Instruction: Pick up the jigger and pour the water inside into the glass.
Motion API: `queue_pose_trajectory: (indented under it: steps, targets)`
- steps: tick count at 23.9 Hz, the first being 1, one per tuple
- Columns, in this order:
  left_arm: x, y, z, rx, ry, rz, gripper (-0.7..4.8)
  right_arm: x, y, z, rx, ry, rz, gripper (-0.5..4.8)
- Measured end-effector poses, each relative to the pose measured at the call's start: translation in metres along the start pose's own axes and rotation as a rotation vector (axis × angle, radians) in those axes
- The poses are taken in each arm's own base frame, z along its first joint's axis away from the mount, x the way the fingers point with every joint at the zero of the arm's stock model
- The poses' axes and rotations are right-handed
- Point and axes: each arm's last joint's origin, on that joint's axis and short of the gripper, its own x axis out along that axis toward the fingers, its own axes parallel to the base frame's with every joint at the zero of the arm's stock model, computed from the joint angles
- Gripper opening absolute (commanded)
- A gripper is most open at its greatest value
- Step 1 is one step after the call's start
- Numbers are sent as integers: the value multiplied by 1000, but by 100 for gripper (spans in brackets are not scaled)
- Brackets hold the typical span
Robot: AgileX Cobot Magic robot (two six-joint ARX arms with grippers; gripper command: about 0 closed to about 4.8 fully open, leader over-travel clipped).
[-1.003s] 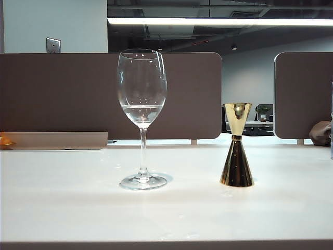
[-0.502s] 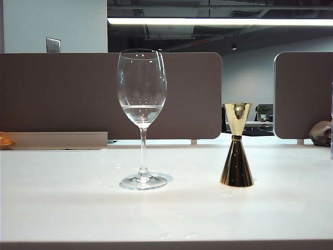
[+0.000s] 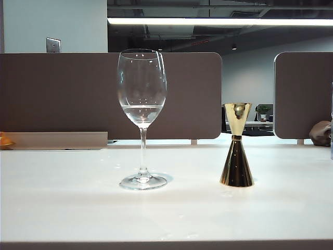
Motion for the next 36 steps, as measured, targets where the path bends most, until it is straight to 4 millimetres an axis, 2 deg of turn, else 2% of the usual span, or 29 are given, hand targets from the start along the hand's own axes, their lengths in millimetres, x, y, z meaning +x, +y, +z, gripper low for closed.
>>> queue_pose_trajectory:
  steps: [14,18,21,25,29,32,33,36]
  targets:
    - [0,0,0,0,0,0,-3,0,-1,0,1,-3,-16,46]
    - [0,0,0,0,-1,0,-3,0,2,0,1,11,69,46]
    - [0,0,0,-2,-1,0,-3,0,2,0,1,12,71,46]
    - [-1,-1,5,-82,-14,-37,-3,0,2,0,1,11,72,46]
    - [-9,-6,37,-92,-138,-139,-3,0,4,1,41,8,123,46]
    - [-26,-10,79,-238,-292,-229,-3,-1,7,6,121,-32,211,62]
    - [-30,-11,86,-280,-314,-242,-3,-1,7,8,153,-46,221,81]
    - [-40,-13,105,-405,-357,-281,-3,-2,9,16,305,-102,268,86]
